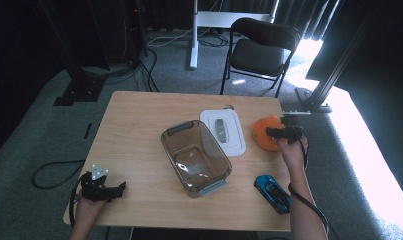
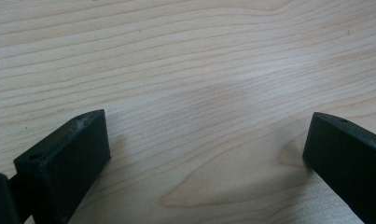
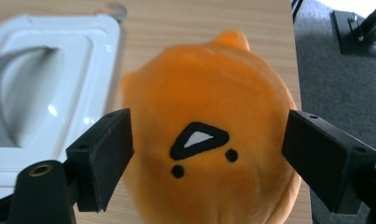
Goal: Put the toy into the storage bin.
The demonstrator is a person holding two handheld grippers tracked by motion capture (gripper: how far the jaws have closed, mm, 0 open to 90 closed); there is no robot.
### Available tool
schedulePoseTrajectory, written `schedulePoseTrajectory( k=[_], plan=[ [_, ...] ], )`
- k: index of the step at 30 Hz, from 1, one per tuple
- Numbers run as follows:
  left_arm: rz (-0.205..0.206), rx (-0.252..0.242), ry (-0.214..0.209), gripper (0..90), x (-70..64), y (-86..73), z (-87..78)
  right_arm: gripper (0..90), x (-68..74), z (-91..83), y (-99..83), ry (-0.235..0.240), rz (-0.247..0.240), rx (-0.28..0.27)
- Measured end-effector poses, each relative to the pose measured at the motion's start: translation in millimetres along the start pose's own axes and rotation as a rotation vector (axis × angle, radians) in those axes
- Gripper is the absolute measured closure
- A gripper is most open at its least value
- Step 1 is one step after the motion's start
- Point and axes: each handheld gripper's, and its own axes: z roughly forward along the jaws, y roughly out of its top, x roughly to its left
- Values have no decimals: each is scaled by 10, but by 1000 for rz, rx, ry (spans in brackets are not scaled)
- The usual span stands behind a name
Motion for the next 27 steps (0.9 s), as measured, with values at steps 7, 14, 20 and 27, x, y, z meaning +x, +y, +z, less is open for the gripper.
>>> schedulePoseTrajectory(
  k=[7,14,20,27],
  plan=[
    [0,0,0,9,0,0,0,240,-50,105,-28,-20,24,39],
    [1,0,0,9,0,0,0,360,-101,168,-57,22,29,64],
    [-4,-1,4,9,-4,-3,-2,487,-80,226,-68,26,22,71],
    [-7,-1,6,9,-5,-5,-5,582,-73,201,-69,22,-13,87]
  ],
)
